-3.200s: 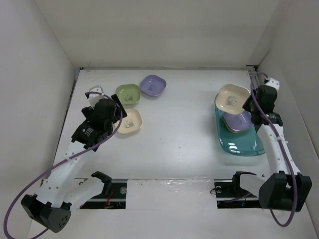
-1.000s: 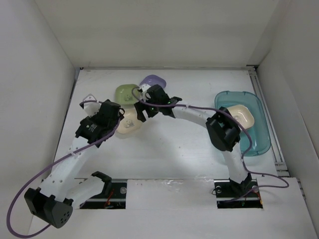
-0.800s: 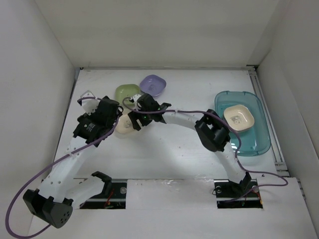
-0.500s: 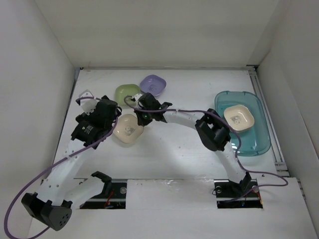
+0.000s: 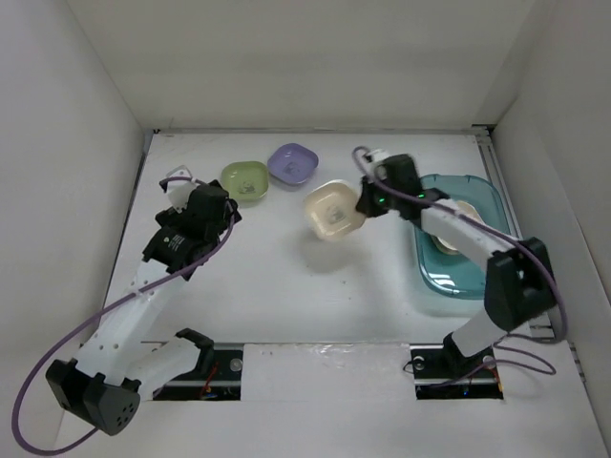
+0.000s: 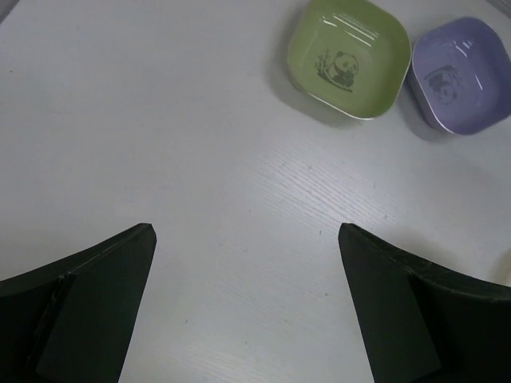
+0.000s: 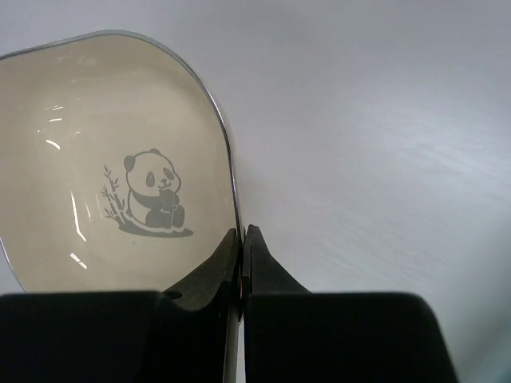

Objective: Place the plates into the plastic bin on the countertop

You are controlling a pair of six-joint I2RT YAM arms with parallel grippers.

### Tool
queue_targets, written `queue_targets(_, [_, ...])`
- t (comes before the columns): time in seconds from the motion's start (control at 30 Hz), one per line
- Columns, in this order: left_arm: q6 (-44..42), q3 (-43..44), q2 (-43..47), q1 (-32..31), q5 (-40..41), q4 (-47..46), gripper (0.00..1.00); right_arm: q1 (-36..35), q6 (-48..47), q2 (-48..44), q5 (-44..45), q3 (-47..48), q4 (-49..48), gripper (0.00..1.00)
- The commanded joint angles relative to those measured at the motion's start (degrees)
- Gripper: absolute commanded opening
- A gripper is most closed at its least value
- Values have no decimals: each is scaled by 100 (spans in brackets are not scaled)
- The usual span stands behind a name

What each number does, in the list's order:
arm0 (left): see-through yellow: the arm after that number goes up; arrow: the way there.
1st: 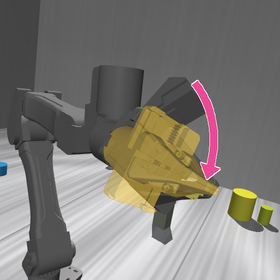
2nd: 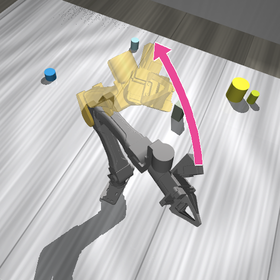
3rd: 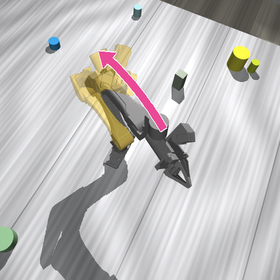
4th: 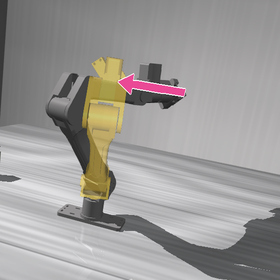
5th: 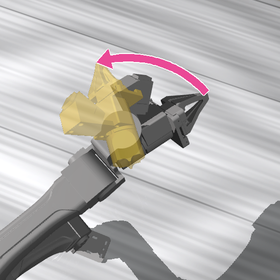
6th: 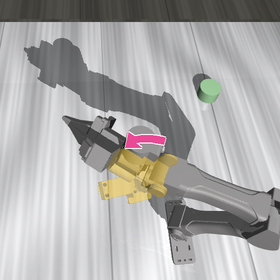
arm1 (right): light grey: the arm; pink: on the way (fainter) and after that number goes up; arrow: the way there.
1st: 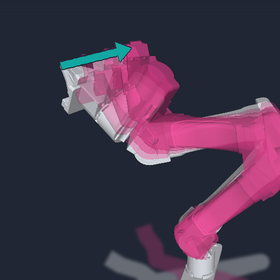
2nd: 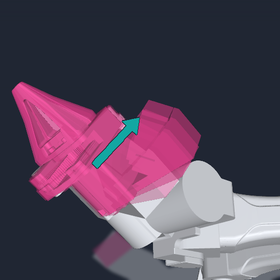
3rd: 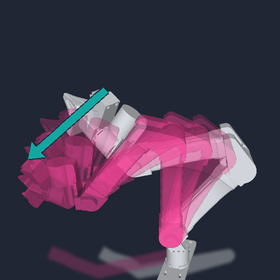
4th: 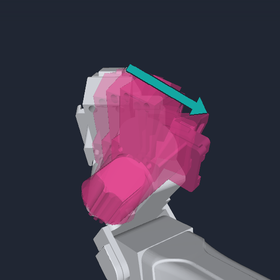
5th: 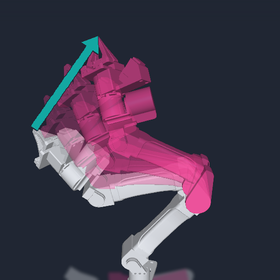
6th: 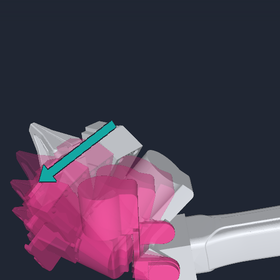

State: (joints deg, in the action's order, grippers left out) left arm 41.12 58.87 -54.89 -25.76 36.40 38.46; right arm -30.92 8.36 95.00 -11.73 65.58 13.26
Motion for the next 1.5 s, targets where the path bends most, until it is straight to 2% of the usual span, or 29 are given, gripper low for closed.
queue_targets(0.0, [-526, -69, -284, 18, -634, -444, 100, 1296, -555, -1063, 56, -125, 116, 0])
queue_targets(0.07, [-640, -7, -399, 18, -757, -444, 100, 1911, -1045, -1396, 56, -125, 440, 0])
queue_targets(0.1, [-641, -7, -399, 18, -757, -444, 100, 2514, -1238, -1466, -126, -125, 519, 0])
queue_targets(0.17, [-702, -7, -399, 18, -810, -558, 100, 3072, -1442, -1598, -190, -185, 573, 0])
queue_targets(0.2, [-754, -68, -399, 18, -880, -559, 100, 3535, -1329, -1599, -268, -186, 573, 0])
queue_targets(0.3, [-825, -69, -347, 18, -933, -629, 100, 4144, -969, -1879, -909, -546, 169, 0])
queue_targets(0.37, [-825, -121, -347, 18, -933, -629, 100, 4497, -758, -2037, -683, -757, 98, 0])
queue_targets(0.47, [-825, -122, -277, 18, -933, -629, 100, 4848, -354, -2354, 125, -1063, 221, 0])
queue_targets(0.6, [-825, -174, -144, 18, -1056, -734, 100, 5648, 585, -3238, 337, -1881, -68, 0])
queue_targets(0.73, [-825, -174, -83, 18, -1056, -734, 100, 5834, 1667, -4206, 1047, -2628, -455, 0])
queue_targets(0.83, [-825, -227, -22, 18, -1056, -734, 100, 5834, 1967, -4315, 1217, -2682, -456, 0])
queue_targets(1.0, [-773, -227, -21, 18, -1056, -734, 100, 5834, 1968, -3499, 769, -2682, -456, 0])
queue_targets(1.17, [-667, -227, -21, 18, -1109, -734, 100, 5834, 1915, -3120, 66, -2735, -886, 1])
queue_targets(1.2, [-667, -227, -21, 18, -1109, -734, 100, 5782, 1837, -3119, -13, -2674, -886, 5])
queue_targets(1.23, [-667, -227, -21, 18, -1109, -734, 100, 5781, 1784, -3198, -66, -2673, -886, 36])
queue_targets(1.3, [-614, -227, -21, 18, -1109, -734, 100, 5729, 1783, -3391, -259, -2604, -886, 68])
queue_targets(1.33, [-614, -227, -21, 18, -1109, -734, 100, 5728, 1731, -3688, -330, -2603, -886, 100])
queue_targets(1.47, [-202, -113, -327, 18, -1109, -682, 100, 5658, 1590, -4454, -401, -2384, -833, 100])
